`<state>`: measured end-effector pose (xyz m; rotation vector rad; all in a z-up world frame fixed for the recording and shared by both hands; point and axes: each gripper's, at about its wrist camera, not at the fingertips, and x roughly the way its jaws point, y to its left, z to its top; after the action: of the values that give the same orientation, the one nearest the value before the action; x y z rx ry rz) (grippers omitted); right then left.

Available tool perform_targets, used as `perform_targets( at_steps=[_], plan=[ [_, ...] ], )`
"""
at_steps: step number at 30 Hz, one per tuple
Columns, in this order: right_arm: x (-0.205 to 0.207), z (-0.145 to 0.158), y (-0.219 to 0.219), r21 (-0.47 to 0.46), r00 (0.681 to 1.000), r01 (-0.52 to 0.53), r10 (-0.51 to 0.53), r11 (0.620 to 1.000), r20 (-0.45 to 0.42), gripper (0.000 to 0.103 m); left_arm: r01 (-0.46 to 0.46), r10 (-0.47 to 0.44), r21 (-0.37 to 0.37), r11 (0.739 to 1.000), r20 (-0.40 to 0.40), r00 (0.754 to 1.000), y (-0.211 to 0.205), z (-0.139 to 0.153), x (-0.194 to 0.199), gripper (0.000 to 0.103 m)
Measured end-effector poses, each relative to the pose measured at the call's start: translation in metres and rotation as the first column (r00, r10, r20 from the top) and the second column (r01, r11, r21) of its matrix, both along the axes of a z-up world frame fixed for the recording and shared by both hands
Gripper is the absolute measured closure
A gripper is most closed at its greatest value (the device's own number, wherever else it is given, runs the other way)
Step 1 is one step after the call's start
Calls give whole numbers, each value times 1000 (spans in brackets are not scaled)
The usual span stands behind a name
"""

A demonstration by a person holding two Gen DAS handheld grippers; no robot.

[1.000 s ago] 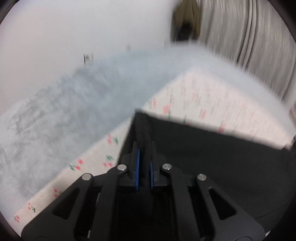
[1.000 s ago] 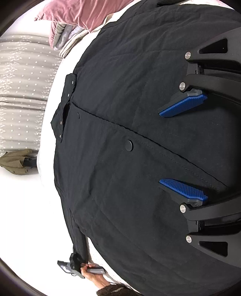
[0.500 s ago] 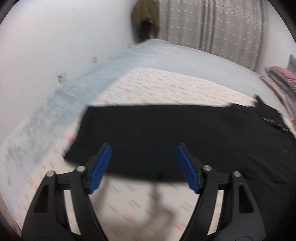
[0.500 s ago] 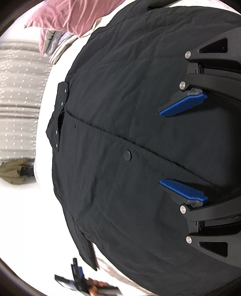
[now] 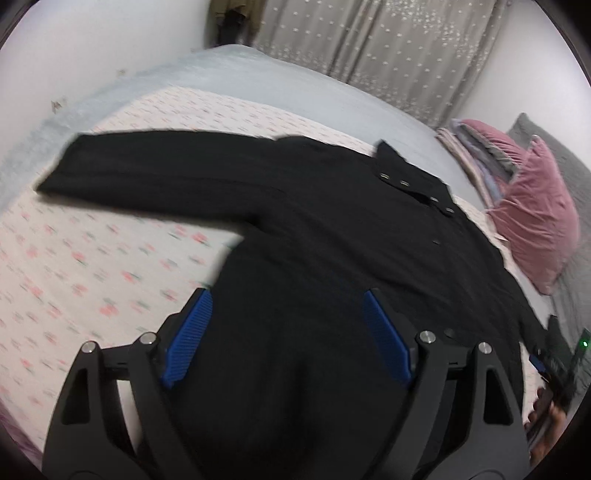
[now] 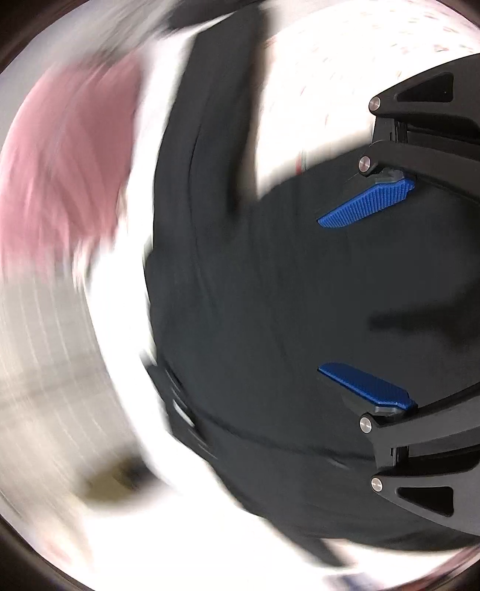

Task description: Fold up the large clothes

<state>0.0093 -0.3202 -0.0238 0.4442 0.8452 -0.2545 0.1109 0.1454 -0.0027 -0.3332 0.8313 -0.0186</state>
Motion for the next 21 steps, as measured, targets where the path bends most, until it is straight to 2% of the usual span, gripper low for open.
perform_targets(
  at_steps=[2, 3, 4, 7, 9, 12, 14, 18, 19, 21],
  plan=[
    [-11, -3, -46, -5, 988, 151, -152, 988, -18, 25, -20, 20, -3, 1000, 102, 995, -11, -8, -8, 19],
    [-20, -6, -76, -10, 970, 242, -242, 970, -22, 25, -31, 31, -4, 1000, 130, 991, -14, -13, -9, 19],
    [-26, -10, -98, 10, 955, 295, -295, 955, -22, 24, -37, 38, -9, 999, 127, 991, -16, -18, -7, 19],
    [-42, -28, -161, 120, 907, 422, -419, 899, -53, 24, -17, 19, -40, 999, 52, 998, -21, -31, 12, 19],
    [-55, -42, -196, 226, 865, 498, -499, 838, -55, 24, -16, 18, -41, 999, 52, 998, -23, -34, 19, 19],
    [-63, -60, -232, 343, 813, 562, -580, 752, -60, 24, -8, 8, -20, 1000, 43, 999, -29, -36, 24, 19],
    [-63, -65, -248, 383, 787, 581, -616, 719, -36, 24, 7, -7, -19, 1000, 30, 1000, -33, -39, 26, 19],
    [-57, -74, -264, 443, 713, 627, -701, 641, 8, 25, 19, -19, 5, 1000, 23, 1000, -36, -42, 29, 19],
    [-57, -75, -271, 458, 689, 640, -724, 617, 13, 28, 22, -22, 17, 1000, 26, 999, -37, -43, 29, 19],
    [-56, -76, -283, 463, 660, 664, -751, 587, 5, 57, 26, -28, 45, 999, 30, 999, -39, -42, 30, 19]
  ],
)
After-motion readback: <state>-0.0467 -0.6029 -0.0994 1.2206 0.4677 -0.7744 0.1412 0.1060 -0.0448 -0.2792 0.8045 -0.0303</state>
